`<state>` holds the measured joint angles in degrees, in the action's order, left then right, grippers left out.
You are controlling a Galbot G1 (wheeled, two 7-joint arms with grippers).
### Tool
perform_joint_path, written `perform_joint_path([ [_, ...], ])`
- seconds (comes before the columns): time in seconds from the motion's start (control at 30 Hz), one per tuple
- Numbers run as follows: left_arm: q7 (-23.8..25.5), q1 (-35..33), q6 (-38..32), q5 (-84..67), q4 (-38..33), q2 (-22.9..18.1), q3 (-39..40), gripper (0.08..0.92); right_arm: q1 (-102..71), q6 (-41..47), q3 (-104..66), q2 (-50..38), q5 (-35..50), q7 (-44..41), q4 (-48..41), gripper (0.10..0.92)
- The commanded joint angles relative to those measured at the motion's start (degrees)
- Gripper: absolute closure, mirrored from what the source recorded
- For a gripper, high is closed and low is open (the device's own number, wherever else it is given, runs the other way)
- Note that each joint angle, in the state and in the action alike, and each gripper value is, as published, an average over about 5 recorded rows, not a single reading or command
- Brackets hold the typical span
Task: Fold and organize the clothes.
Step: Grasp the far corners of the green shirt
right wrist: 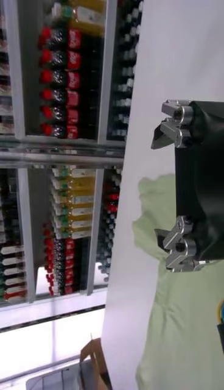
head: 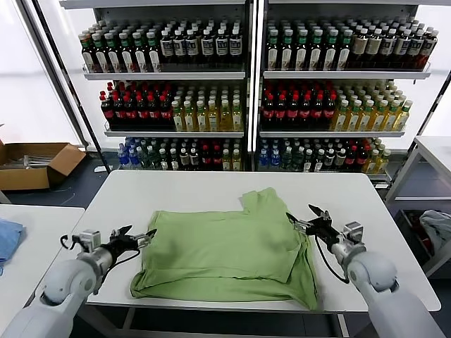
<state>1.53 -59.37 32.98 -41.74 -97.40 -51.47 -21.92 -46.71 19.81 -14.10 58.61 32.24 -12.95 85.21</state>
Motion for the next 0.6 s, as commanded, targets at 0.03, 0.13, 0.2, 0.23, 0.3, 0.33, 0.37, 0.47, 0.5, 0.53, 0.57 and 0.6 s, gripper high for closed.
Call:
perform_joint_path([
  [0.03,-1.5,20.2,0.0,-1.8,15.3,-1.4,13.1,0.177,16.6,1.4,9.7,4.2,0.7,-0.7,-18.1,0.203],
  [0.13,-1.4,21.9,0.0,-1.7,17.8,-2.0,14.3,0.177,18.9,1.2,10.7,6.4,0.1,-0.9,-22.7,0.203],
  [0.2,-1.2,22.8,0.0,-1.7,19.5,-2.3,14.9,0.177,20.2,1.1,10.9,7.9,-0.2,-1.0,-25.3,0.203],
  [0.23,-1.2,23.2,0.0,-1.7,20.3,-2.5,15.1,0.177,20.7,1.1,11.1,8.7,-0.5,-1.0,-26.3,0.203],
  [0.3,-1.2,23.7,0.0,-1.7,21.6,-3.0,15.4,0.177,21.4,1.1,11.3,9.8,-1.2,-1.0,-27.8,0.203],
  [0.33,-1.2,23.9,0.0,-1.7,22.1,-3.2,15.6,0.177,21.7,1.0,11.5,10.3,-1.8,-1.0,-28.4,0.203],
  [0.37,-1.2,24.0,0.0,-1.7,22.4,-3.4,15.7,0.177,21.8,1.0,11.7,10.7,-2.4,-1.0,-28.9,0.203],
  [0.47,-1.3,23.7,0.0,-1.6,22.5,-3.9,15.9,0.177,22.1,1.0,12.0,11.7,-3.9,-1.0,-30.0,0.203],
  [0.5,-1.4,23.4,0.0,-1.4,22.4,-4.0,15.9,0.177,22.1,1.0,11.9,11.9,-4.2,-0.9,-30.2,0.203],
  [0.53,-1.6,23.0,0.0,-1.3,22.1,-4.2,15.7,0.177,22.1,1.1,11.8,12.2,-4.3,-0.9,-30.2,0.203],
  [0.57,-1.8,22.5,0.0,-1.1,21.7,-4.3,15.6,0.177,22.1,1.2,11.6,12.4,-4.5,-0.8,-30.3,0.203],
  [0.6,-2.0,21.9,0.0,-0.9,21.2,-4.3,15.4,0.177,22.1,1.3,11.5,12.5,-4.6,-0.7,-30.3,0.203],
])
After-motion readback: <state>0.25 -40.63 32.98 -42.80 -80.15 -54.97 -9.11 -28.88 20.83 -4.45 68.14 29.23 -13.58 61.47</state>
